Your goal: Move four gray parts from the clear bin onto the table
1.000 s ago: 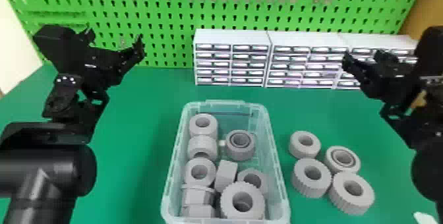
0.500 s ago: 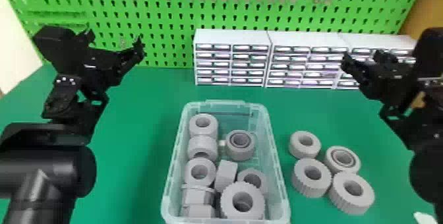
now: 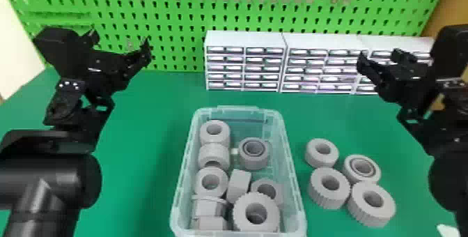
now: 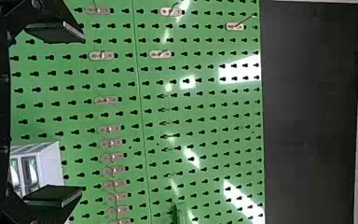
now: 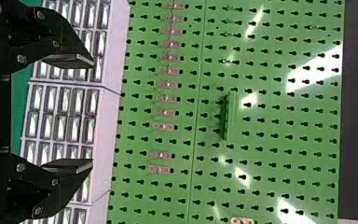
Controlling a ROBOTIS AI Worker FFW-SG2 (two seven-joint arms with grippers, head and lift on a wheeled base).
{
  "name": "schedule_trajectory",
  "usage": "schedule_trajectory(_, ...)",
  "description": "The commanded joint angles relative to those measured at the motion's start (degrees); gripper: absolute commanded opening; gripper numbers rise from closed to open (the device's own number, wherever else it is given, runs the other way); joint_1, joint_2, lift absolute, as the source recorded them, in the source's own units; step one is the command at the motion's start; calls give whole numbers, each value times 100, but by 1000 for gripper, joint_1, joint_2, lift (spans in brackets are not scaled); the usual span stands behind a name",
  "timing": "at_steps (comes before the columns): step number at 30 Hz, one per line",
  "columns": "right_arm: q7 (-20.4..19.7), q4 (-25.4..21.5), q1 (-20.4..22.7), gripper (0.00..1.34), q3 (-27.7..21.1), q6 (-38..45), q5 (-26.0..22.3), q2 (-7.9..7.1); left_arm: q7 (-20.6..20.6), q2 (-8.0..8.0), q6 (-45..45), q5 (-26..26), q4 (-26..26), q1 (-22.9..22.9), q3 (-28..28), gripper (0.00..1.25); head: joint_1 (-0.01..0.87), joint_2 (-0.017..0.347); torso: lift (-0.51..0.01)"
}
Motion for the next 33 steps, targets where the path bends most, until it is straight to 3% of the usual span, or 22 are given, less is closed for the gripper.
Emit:
schedule_trajectory(1, 0, 8, -9, 830, -37, 16, -55, 6, 0, -5, -3, 0, 1, -1, 28, 1117, 678, 34, -50)
schedule_trajectory(33, 0, 26, -35, 830, -195, 86, -354, -3, 0, 3, -12, 26, 1, -1, 19, 1118, 678, 34, -50)
